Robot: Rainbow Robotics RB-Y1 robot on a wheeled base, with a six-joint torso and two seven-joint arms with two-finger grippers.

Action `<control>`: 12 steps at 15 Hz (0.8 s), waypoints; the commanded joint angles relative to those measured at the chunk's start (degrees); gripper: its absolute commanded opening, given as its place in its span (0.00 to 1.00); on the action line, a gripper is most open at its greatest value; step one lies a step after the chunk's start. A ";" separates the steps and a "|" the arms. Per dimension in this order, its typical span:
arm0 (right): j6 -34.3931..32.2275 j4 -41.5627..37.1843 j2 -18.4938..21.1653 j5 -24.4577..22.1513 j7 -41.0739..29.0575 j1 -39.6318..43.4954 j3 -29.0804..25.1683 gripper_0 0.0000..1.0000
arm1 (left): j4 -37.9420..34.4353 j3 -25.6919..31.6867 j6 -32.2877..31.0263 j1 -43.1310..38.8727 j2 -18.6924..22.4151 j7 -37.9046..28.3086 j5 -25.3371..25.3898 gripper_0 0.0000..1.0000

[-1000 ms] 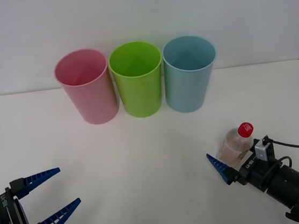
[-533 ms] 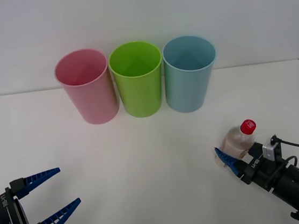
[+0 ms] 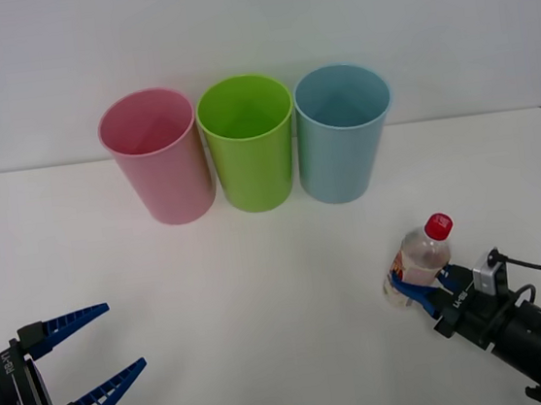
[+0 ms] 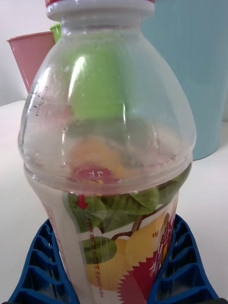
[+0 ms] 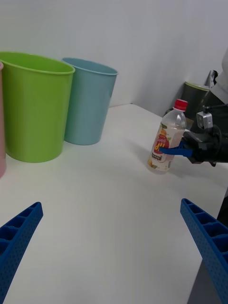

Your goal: Put cans in the blue bin and PET bottles in the pink bin and trash in the green bin.

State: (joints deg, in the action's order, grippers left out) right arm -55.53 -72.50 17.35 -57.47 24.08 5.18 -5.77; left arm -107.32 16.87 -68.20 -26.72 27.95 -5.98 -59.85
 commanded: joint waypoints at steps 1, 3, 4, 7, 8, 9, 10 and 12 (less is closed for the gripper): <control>-0.02 -1.33 0.05 0.43 -0.44 -0.26 1.11 0.00 | 0.00 0.00 0.00 0.00 0.00 0.00 0.00 1.00; 0.07 -5.20 0.05 0.17 -1.23 -0.26 1.55 0.00 | 0.00 0.00 0.00 0.00 0.00 0.00 0.00 1.00; 0.59 -7.48 0.05 -0.62 -1.67 -0.26 1.55 0.00 | 0.00 0.00 0.00 0.00 0.00 0.00 0.00 1.00; 1.39 -15.39 0.05 -3.09 -4.30 -0.26 1.82 0.00 | 0.00 0.00 0.00 0.00 0.00 0.00 0.00 1.00; 1.47 -18.64 0.05 -5.11 -6.59 -0.17 1.99 0.00 | 0.00 0.00 0.00 0.00 0.00 0.00 0.00 1.00; 1.82 -21.46 0.05 -6.69 -8.61 -0.26 2.08 0.00 | 0.00 0.00 0.00 0.00 0.00 0.00 0.00 1.00; 2.44 -24.09 0.05 -8.18 -10.90 -0.26 2.34 0.00 | 0.00 0.00 0.00 0.00 0.00 0.00 0.00 1.00; 5.08 -29.19 0.05 -10.64 -15.03 -0.70 4.01 0.00 | 0.00 0.00 0.00 0.00 0.00 0.00 0.00 1.00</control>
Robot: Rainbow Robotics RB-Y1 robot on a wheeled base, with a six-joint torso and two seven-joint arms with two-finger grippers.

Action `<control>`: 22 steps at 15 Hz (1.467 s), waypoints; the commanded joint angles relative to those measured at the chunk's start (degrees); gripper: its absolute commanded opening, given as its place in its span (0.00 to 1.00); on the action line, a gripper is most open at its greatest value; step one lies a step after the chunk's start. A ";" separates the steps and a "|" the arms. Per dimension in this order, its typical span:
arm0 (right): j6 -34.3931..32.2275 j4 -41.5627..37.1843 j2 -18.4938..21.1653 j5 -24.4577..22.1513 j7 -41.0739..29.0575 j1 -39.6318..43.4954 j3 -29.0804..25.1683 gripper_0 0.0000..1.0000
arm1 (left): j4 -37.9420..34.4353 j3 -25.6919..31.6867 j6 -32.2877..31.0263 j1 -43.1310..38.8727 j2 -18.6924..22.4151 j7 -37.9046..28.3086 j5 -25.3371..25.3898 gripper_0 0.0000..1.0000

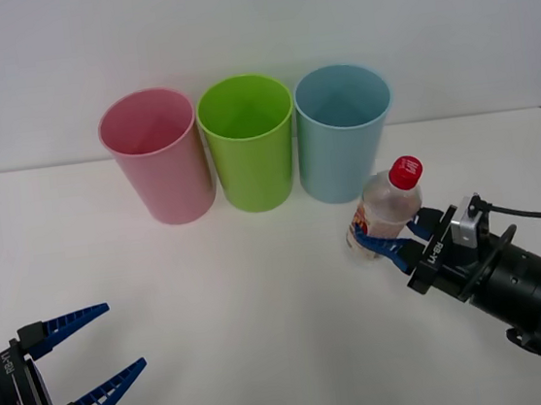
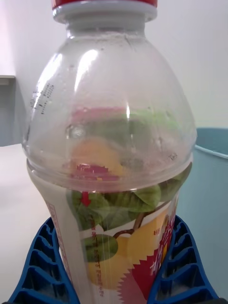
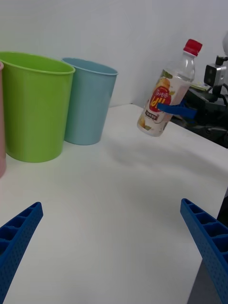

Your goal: Put cans in the blue bin and PET bottles in the pink bin and trash in the green bin.

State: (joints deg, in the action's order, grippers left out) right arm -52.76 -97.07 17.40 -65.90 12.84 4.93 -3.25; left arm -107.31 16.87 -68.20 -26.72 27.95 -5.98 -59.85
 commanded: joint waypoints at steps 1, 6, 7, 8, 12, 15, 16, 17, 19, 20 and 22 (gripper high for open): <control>3.10 -5.49 0.00 -2.22 -5.54 -1.24 2.55 0.00 | 0.00 0.00 0.00 0.00 0.00 0.00 0.00 1.00; 12.15 -7.60 0.00 -2.04 -12.84 -9.23 9.67 0.00 | 0.00 0.00 0.00 0.00 0.00 0.00 0.00 1.00; 14.53 -7.60 0.00 -2.13 -14.16 -11.34 11.07 0.00 | 0.00 0.00 0.00 0.00 0.00 0.00 0.00 1.00; 16.81 -7.52 0.00 -2.22 -14.68 -13.19 12.39 0.00 | 0.00 0.00 0.00 0.00 0.00 0.00 0.00 1.00; 27.71 -7.60 0.44 -5.82 -19.43 -20.57 19.07 0.00 | 0.00 0.00 0.00 0.00 0.00 0.00 0.00 1.00; 34.39 -7.25 0.44 -10.13 -26.46 -25.40 24.17 0.00 | 0.00 0.00 0.00 0.00 0.00 0.00 0.00 1.00; 36.06 -6.72 0.44 -10.31 -27.78 -26.99 25.75 0.00 | 0.00 0.00 0.00 0.00 0.00 0.00 0.00 1.00; 38.43 -5.58 0.35 -10.22 -28.13 -29.10 27.42 0.00 | 0.00 0.00 0.00 0.00 0.00 0.00 0.00 1.00; 40.10 -1.63 -1.05 -9.07 -28.13 -33.23 28.92 0.00 | 0.00 0.00 0.00 0.00 0.00 0.00 0.00 1.00; 40.10 1.10 -2.72 -9.07 -27.87 -35.34 28.83 0.00 | 0.00 0.00 0.00 0.00 0.00 0.00 0.00 1.00; 40.54 6.63 -5.45 -9.07 -27.78 -39.38 28.74 0.00 | 0.00 0.00 0.00 0.00 0.00 0.00 0.00 1.00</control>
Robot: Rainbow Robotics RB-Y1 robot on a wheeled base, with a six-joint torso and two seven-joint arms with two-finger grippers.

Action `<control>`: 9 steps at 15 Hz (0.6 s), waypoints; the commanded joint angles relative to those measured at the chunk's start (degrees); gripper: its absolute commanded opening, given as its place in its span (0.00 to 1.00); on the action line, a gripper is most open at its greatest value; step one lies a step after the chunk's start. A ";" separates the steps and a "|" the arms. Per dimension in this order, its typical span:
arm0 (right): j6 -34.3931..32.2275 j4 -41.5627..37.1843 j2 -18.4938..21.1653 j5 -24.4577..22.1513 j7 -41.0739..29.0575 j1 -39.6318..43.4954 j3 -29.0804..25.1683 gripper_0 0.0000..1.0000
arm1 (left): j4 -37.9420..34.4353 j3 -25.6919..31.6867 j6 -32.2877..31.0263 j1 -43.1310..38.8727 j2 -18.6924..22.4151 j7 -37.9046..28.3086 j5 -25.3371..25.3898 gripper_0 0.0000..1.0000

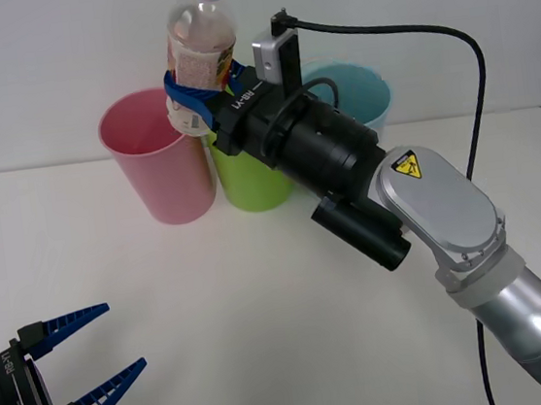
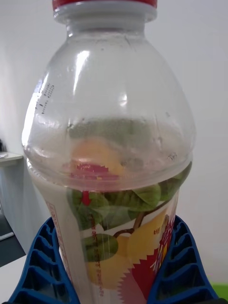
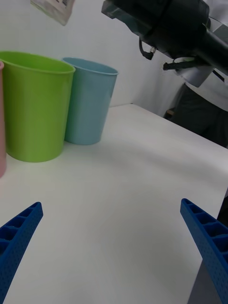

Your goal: Put cans in the blue bin and PET bottles in the pink bin and trash in the green bin.

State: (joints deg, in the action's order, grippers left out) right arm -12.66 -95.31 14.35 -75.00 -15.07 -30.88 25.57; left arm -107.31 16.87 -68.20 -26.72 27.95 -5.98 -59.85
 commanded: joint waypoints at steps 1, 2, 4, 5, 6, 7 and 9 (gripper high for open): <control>0.97 7.86 -3.71 -0.06 0.21 -5.95 0.01 0.00 | 0.00 0.00 0.00 0.00 0.00 0.00 0.00 1.00; 1.32 10.05 -4.68 -0.06 0.21 -7.44 -0.08 0.00 | 0.00 0.00 0.00 0.00 0.00 0.00 0.00 1.00; 2.29 17.00 -7.49 -0.15 0.21 -12.19 -0.08 0.00 | 0.00 0.00 0.00 0.00 0.00 0.00 0.00 1.00; 3.08 19.72 -8.55 -0.24 0.30 -14.04 0.10 0.00 | 0.00 0.00 0.00 0.00 0.00 0.00 0.00 1.00; 3.34 21.65 -9.25 -0.24 0.30 -15.35 0.27 0.00 | 0.00 0.00 0.00 0.00 0.00 0.00 0.00 1.00; 4.04 24.55 -10.48 -0.24 0.30 -17.20 0.36 0.00 | 0.00 0.00 0.00 0.00 0.00 0.00 0.00 1.00; 5.36 29.21 -11.80 -0.24 0.04 -20.36 1.06 0.00 | 0.00 0.00 0.00 0.00 0.00 0.00 0.00 1.00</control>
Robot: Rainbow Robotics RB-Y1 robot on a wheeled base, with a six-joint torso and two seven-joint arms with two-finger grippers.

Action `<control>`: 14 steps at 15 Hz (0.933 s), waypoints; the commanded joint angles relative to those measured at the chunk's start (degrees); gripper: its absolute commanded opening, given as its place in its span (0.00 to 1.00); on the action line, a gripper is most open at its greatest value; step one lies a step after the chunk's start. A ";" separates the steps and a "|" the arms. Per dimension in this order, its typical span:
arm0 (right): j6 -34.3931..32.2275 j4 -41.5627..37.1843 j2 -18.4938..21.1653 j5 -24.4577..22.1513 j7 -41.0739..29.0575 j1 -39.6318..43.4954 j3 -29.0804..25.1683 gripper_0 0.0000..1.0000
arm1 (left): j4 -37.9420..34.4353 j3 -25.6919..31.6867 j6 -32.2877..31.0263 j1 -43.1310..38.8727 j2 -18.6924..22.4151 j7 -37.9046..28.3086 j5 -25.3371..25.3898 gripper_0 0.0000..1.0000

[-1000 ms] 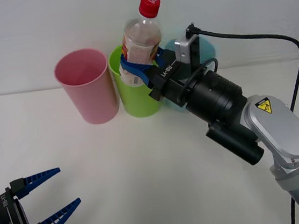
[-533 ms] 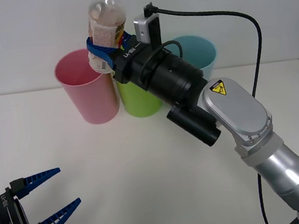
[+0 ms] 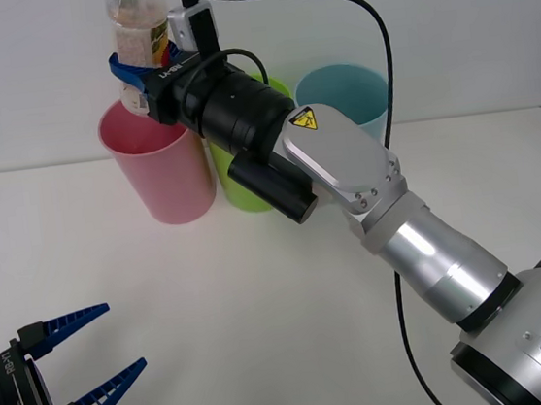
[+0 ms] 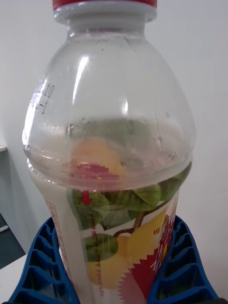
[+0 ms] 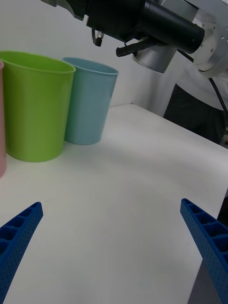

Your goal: Put cans in the blue bin and PET bottles in the pink bin and trash in the green bin.

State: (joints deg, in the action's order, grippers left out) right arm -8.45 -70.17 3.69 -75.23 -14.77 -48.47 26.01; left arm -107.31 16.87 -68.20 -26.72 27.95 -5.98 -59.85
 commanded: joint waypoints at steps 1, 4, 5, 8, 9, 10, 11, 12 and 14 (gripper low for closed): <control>2.21 5.75 -1.23 -0.01 -0.43 -4.35 1.50 0.00 | 0.00 0.00 0.00 0.00 0.00 0.00 0.00 1.00; 6.25 11.02 -1.41 1.31 -1.49 -9.27 5.28 0.00 | 0.00 0.00 0.00 0.00 0.00 0.00 0.00 1.00; 6.51 12.34 -1.67 1.49 -1.49 -10.24 5.36 0.00 | 0.00 0.00 0.00 0.00 0.00 0.00 0.00 1.00; 7.83 17.35 -3.43 2.19 -1.75 -13.58 5.45 0.00 | 0.00 0.00 0.00 0.00 0.00 0.00 0.00 1.00; 8.36 19.02 -4.05 2.36 -1.75 -14.54 5.36 0.00 | 0.00 0.00 0.00 0.00 0.00 0.00 0.00 1.00; 8.80 20.25 -4.31 2.63 -1.75 -15.16 5.45 0.00 | 0.00 0.00 0.00 0.00 0.00 0.00 0.00 1.00; 8.97 20.95 -4.31 2.63 -1.49 -15.16 5.45 0.00 | 0.00 0.00 0.00 0.00 0.00 0.00 0.00 1.00; 8.89 21.83 -4.31 2.54 -1.40 -15.25 5.45 0.00 | 0.00 0.00 0.00 0.00 0.00 0.00 0.00 1.00; 8.89 22.62 -4.31 2.63 -1.22 -15.16 5.89 0.00 | 0.00 0.00 0.00 0.00 0.00 0.00 0.00 1.00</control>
State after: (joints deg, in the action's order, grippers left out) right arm 0.47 -47.78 -0.61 -72.66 -16.03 -63.71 31.66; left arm -107.31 16.87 -68.20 -26.72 27.95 -5.98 -59.85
